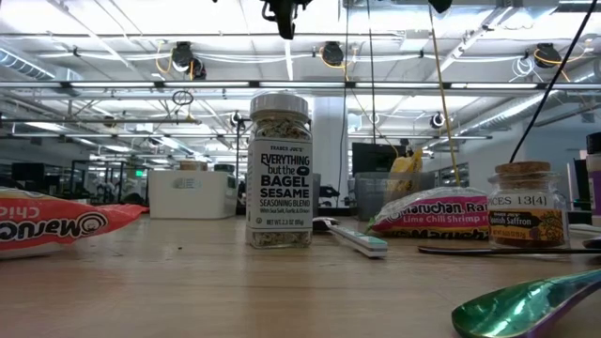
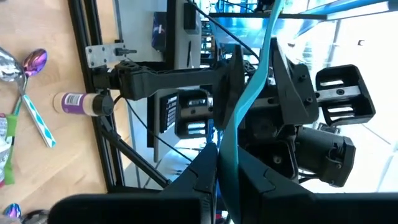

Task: Pick & Place Food Item
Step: Put the blue baby spoon into the left black bin

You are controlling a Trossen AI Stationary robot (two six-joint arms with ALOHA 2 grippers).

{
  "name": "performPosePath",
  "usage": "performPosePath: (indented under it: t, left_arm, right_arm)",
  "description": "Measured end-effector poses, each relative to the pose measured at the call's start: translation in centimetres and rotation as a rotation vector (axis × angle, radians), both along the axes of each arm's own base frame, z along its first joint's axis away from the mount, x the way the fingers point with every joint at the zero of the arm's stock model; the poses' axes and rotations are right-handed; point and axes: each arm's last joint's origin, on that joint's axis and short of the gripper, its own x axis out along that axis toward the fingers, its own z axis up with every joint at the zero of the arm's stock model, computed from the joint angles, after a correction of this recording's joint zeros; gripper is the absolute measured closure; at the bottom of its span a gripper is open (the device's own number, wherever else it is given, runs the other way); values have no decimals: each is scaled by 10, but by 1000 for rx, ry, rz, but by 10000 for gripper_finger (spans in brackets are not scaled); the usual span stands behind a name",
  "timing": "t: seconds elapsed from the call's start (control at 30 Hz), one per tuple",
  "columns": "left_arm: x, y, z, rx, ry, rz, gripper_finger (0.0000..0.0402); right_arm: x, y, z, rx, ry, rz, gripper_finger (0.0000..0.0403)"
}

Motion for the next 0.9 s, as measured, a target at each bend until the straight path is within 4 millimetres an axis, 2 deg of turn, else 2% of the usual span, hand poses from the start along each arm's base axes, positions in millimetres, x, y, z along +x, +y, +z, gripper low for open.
performPosePath:
  t: [0.3,0.5,0.73,0.9]
  left_arm:
    - [-2,8,1,55,-7,24,376]
    - [-4,17,0,172,-2,16,376]
    - [-8,24,-11,269,93,-48,376]
    - [-11,28,-18,346,158,-70,376]
  right_arm:
    - [-17,8,11,131,-166,21,272]
    - [-31,14,20,266,-318,33,253]
    - [-51,20,30,441,-493,68,248]
    - [-63,23,37,615,-584,179,248]
